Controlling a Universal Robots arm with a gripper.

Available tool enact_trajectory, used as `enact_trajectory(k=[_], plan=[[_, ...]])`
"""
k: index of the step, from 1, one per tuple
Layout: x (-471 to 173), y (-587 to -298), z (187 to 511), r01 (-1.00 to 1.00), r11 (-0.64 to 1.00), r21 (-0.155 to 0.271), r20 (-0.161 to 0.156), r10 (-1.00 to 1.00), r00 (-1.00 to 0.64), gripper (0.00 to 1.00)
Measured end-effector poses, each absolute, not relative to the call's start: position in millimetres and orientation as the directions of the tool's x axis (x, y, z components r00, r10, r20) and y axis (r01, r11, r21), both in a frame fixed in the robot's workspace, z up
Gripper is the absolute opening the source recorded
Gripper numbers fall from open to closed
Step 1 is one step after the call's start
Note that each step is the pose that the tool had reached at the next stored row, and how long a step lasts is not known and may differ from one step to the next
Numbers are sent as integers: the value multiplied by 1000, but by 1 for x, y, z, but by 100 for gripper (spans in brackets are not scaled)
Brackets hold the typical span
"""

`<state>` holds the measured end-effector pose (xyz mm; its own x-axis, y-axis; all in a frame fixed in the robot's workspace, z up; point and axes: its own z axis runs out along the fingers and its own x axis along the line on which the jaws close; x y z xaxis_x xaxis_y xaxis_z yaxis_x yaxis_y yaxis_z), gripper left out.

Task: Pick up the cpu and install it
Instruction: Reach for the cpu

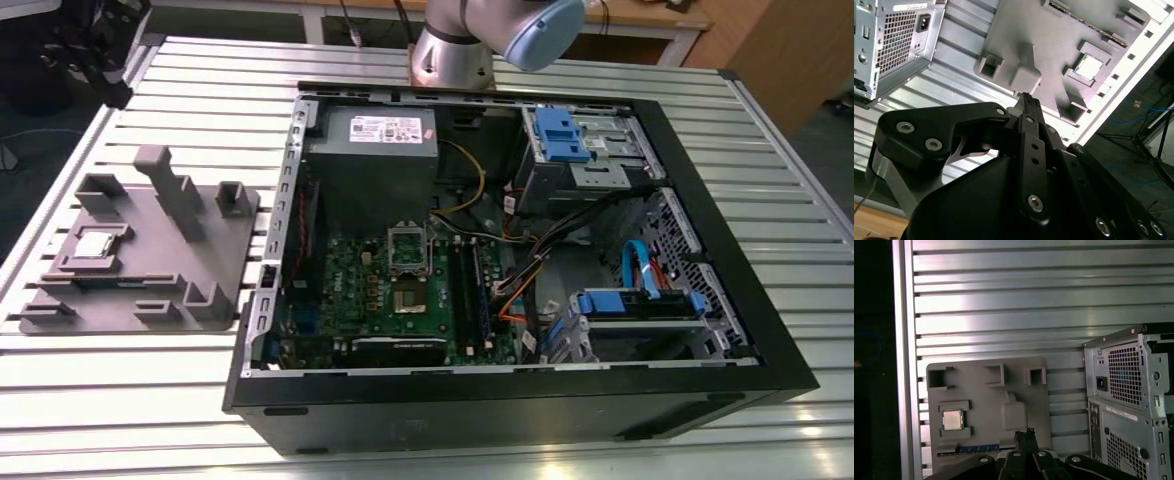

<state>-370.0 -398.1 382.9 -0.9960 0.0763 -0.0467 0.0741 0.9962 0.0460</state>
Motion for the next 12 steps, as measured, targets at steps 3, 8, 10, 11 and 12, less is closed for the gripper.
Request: enact_trajectory(k=[3,8,10,11,12], plan=[[-379,-398,382,74,996,46,-47,76,-996,10],[-393,-398,380,74,996,46,-47,76,-996,10],[-397,-398,379,74,996,46,-47,76,-996,10],[-399,-398,379,74,996,46,-47,76,-996,10],[-401,-398,378,74,996,46,-47,76,-996,10]])
